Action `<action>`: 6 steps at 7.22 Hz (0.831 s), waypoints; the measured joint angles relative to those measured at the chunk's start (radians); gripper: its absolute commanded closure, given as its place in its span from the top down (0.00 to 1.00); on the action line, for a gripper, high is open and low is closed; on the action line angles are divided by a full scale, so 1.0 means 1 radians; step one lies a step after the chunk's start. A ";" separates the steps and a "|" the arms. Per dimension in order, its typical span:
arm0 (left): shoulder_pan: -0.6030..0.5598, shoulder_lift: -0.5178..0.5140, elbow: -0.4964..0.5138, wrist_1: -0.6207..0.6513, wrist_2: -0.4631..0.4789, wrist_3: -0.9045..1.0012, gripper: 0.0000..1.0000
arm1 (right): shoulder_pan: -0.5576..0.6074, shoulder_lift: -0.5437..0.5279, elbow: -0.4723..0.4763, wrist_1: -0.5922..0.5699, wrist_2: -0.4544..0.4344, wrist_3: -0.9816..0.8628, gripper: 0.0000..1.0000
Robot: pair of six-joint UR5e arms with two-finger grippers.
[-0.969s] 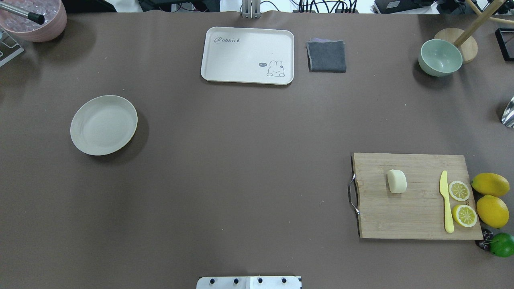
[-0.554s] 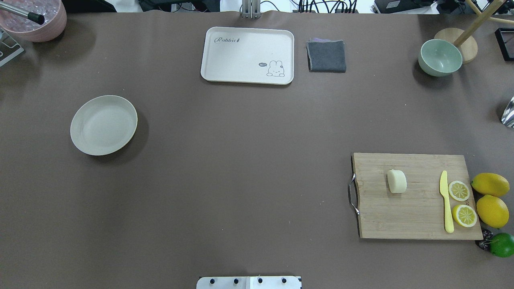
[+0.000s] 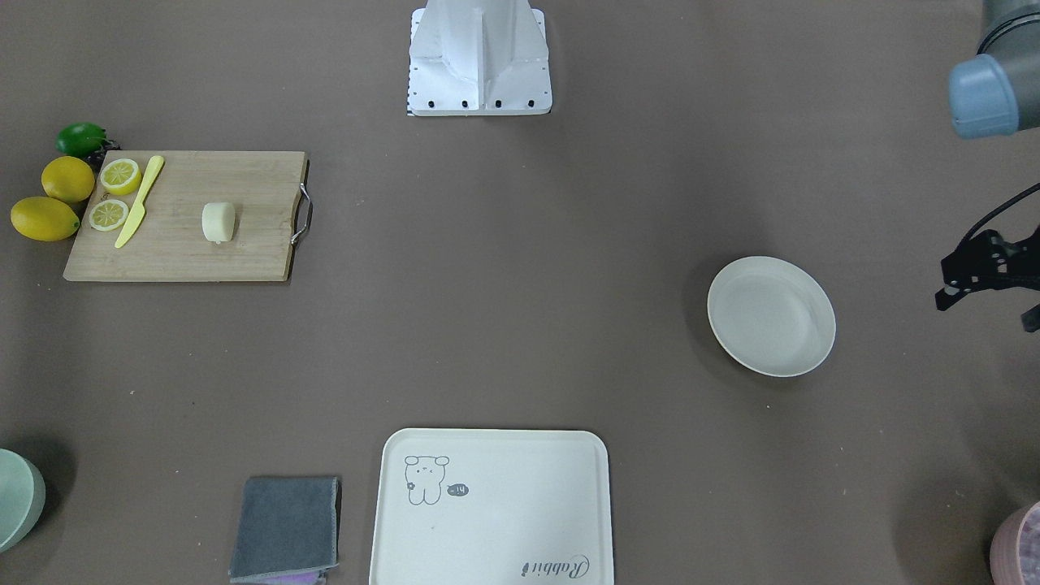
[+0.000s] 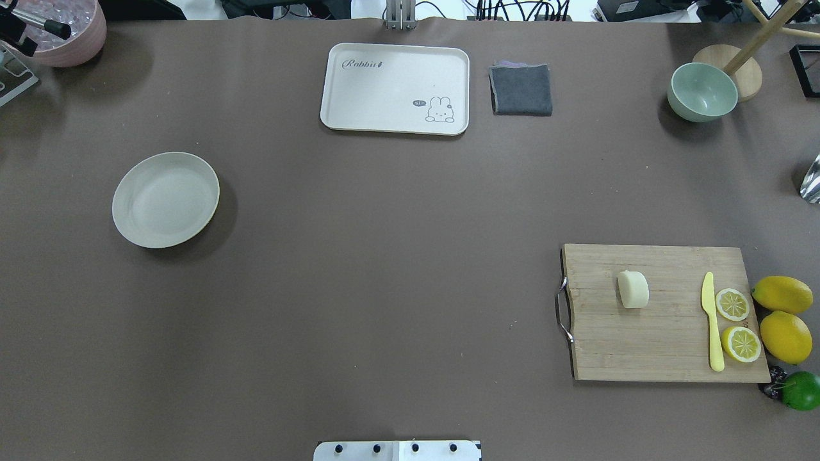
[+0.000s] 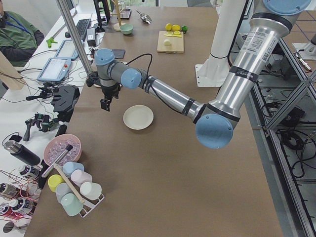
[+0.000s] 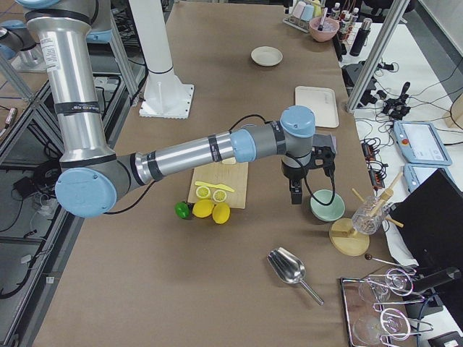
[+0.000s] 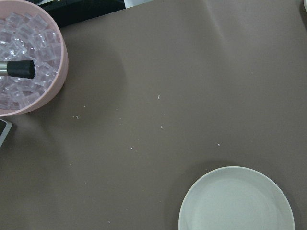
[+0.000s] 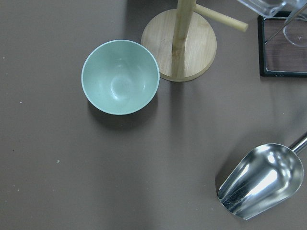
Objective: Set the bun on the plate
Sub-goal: 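Move the left gripper down to the rim of the cream plate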
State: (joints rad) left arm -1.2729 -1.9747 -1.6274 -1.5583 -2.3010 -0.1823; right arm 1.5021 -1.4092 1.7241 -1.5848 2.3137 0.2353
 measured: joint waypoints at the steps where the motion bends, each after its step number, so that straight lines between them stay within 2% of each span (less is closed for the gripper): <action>1: 0.023 0.001 0.046 -0.031 -0.004 0.000 0.98 | 0.000 0.008 -0.001 0.000 0.000 0.000 1.00; 4: 0.083 0.013 0.231 -0.239 -0.024 -0.001 0.97 | 0.000 0.009 0.012 0.000 0.000 0.001 1.00; 6: 0.122 0.017 0.291 -0.314 -0.038 -0.001 0.94 | 0.000 0.004 0.022 0.000 0.000 0.000 1.00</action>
State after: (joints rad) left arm -1.1512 -1.9580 -1.3367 -1.8721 -2.3389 -0.1837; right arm 1.5018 -1.4049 1.7464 -1.5846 2.3134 0.2352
